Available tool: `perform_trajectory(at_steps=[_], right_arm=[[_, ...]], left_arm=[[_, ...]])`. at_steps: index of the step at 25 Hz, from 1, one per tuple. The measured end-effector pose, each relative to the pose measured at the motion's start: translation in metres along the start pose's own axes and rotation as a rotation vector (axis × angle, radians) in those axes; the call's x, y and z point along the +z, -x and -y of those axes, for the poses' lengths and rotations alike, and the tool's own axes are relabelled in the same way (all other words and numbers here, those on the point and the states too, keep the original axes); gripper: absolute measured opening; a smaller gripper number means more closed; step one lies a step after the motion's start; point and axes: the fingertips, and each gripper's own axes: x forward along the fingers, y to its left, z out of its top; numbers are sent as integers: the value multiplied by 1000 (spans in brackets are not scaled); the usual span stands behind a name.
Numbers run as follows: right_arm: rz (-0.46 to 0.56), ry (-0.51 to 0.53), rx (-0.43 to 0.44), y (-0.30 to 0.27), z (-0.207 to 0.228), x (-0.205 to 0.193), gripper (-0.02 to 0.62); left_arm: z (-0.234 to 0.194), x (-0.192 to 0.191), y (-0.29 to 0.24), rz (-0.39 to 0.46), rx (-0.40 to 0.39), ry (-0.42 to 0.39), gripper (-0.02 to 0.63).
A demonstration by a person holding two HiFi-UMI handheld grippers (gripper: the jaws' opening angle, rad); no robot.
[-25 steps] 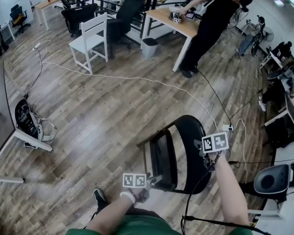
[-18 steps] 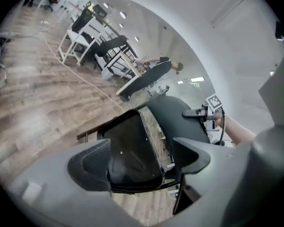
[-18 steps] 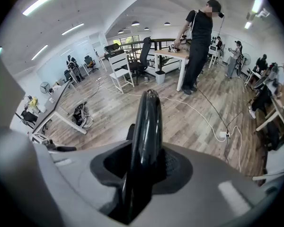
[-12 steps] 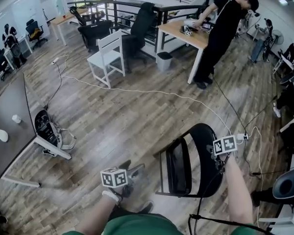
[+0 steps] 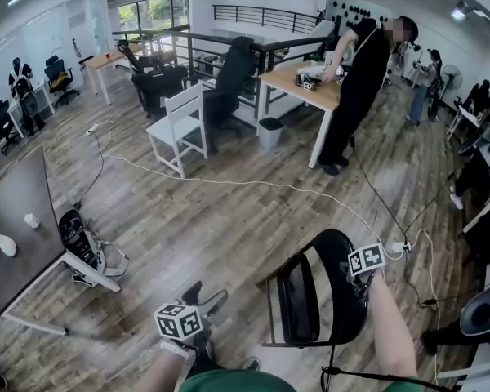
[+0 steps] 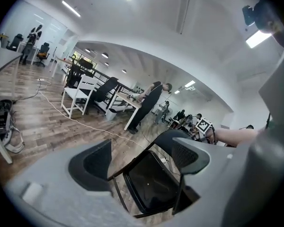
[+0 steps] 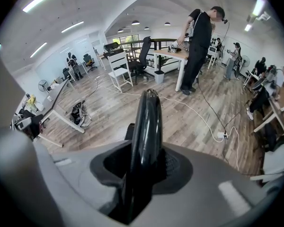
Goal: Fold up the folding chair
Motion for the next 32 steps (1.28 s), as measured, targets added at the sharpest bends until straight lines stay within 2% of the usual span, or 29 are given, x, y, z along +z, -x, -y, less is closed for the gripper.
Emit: perform_trajectory(at_steps=[5, 11, 23, 32], right_arm=[[-6, 6, -17, 5, -26, 5, 124], [-5, 22, -53, 8, -44, 6, 126], [-15, 40, -79, 5, -65, 6, 126], [-17, 43, -88, 4, -63, 5, 127]], left_arm=[[-14, 36, 12, 33, -23, -10, 395], [-38, 55, 15, 26, -68, 2, 383], [-77, 77, 15, 23, -99, 5, 369], [-89, 69, 20, -2, -107, 23, 362]])
